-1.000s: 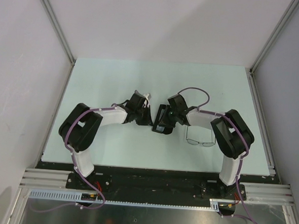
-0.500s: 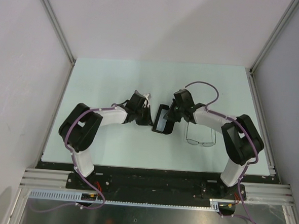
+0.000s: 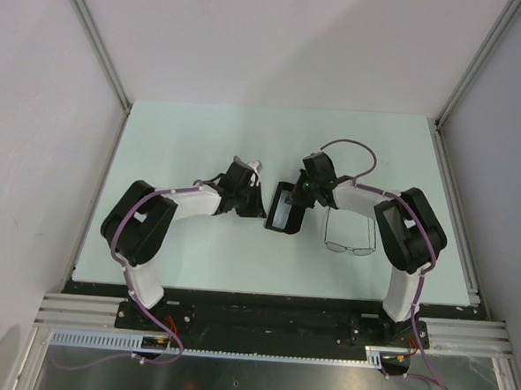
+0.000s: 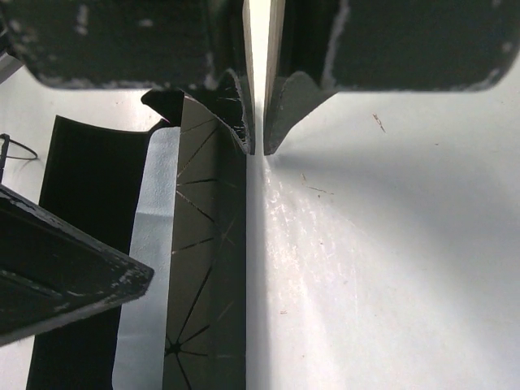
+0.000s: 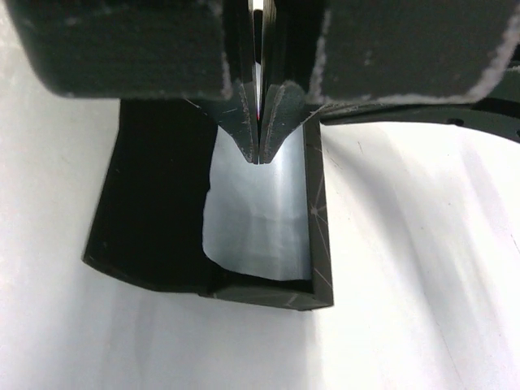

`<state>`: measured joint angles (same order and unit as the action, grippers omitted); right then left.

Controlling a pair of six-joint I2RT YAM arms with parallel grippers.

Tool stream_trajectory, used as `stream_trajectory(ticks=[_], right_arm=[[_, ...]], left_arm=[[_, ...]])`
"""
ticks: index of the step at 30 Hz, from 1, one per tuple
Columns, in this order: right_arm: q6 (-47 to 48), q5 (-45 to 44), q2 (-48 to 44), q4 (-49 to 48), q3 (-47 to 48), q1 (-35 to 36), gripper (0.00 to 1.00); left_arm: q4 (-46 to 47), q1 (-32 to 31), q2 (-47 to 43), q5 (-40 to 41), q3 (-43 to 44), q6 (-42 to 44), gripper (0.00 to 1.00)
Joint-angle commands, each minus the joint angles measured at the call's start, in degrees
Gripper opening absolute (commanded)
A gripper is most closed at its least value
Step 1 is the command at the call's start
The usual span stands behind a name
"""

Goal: Organize the sunglasses
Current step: Smooth out the folded cleaning cloth from the sunglasses case.

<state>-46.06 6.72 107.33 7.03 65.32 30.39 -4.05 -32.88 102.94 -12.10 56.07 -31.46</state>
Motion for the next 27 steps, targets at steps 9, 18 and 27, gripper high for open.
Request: stream_trajectory(ticks=[9,18,27], right_arm=[[2.12,0.31,5.96,-3.51,7.01,-0.77,0.03],[2.29,1.28,8.69,-3.95,8.24,-1.65,0.03],[2.47,5.57,11.58,-8.24,8.77,-1.65,0.04]], left_arm=[[-1.13,-0.34,-4.23,2.87,2.55,0.35,0.13],[-1.83,-0.34,-4.94,3.49,2.72,0.7,0.15],[-2.01,-0.34,-5.11,3.31,2.64,0.88,0.15]])
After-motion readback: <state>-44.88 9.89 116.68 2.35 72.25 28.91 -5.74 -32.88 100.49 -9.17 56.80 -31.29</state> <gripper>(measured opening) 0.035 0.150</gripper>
